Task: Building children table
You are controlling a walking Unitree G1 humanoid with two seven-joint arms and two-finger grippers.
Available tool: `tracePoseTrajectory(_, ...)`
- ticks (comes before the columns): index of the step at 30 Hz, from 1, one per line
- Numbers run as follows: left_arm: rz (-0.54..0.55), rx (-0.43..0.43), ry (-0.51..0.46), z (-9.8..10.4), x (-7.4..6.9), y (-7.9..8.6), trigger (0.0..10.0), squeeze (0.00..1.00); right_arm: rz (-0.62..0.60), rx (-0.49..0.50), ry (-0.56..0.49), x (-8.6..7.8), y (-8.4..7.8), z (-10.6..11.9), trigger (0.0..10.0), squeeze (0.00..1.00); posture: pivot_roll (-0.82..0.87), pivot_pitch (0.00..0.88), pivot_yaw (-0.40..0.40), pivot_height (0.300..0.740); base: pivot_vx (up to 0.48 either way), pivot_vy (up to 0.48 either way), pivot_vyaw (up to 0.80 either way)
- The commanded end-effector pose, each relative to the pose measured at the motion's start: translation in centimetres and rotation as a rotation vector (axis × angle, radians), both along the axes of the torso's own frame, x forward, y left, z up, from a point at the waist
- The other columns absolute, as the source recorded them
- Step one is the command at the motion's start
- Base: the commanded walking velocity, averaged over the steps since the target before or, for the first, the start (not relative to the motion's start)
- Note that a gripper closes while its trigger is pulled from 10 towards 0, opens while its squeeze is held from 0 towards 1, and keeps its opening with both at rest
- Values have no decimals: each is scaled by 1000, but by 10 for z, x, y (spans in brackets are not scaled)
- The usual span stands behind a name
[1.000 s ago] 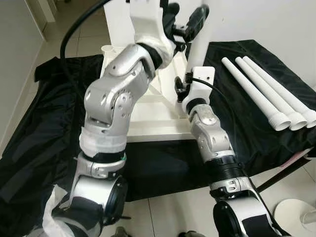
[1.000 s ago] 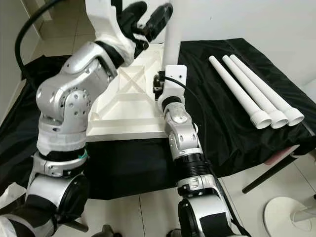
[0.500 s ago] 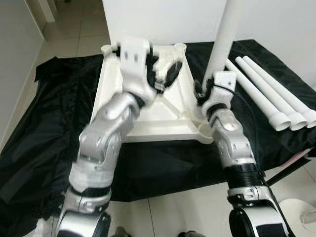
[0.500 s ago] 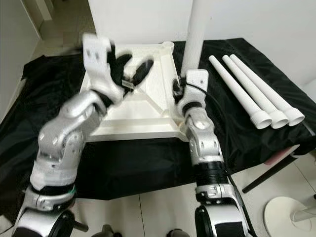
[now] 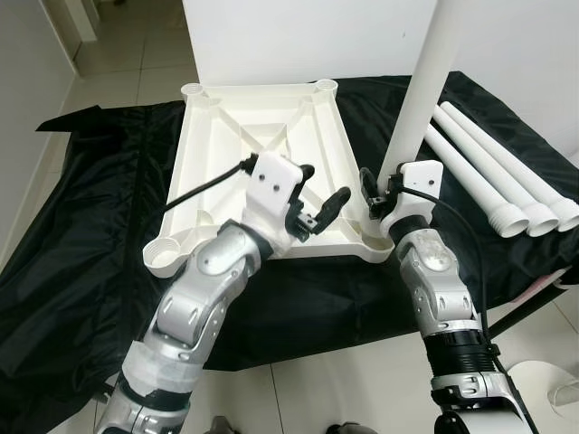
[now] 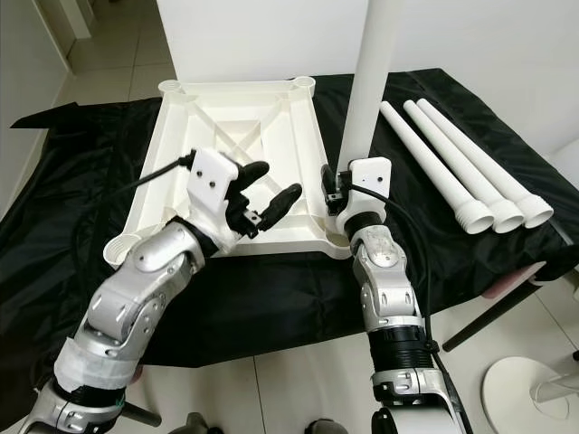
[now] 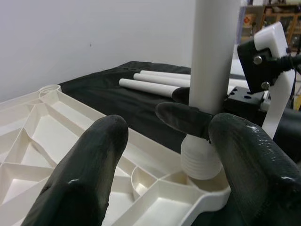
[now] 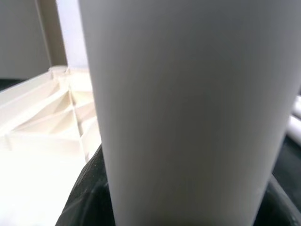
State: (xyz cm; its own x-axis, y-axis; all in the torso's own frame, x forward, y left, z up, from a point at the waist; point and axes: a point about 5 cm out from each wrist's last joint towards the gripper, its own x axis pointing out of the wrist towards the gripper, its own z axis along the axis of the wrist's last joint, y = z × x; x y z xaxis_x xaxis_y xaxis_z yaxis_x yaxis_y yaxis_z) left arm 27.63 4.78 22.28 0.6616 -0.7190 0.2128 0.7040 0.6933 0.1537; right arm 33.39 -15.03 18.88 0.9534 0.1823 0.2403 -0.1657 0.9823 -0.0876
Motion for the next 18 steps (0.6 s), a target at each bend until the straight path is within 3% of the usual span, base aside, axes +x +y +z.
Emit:
tracePoseTrajectory(1,-85,38,-36,-1,-7,-5,10000,0,28,-19,-22,-3,4,1,10000,0,-69,91,55,740,0,0,0)
tracePoseTrajectory(3,-139,59,-37,-8,-15,-8,10000,0,62,-47,-19,-8,4,-5,10000,0,-69,95,57,740,0,0,0)
tracePoseTrajectory(11,-186,135,-3,-27,-20,-11,10000,0,127,-81,-6,-14,6,-20,10000,0,-71,101,68,740,0,0,0)
tracePoseTrajectory(18,-191,151,-3,-29,-21,-11,10000,0,148,-94,7,-16,4,-27,10000,0,-68,102,68,740,0,0,0)
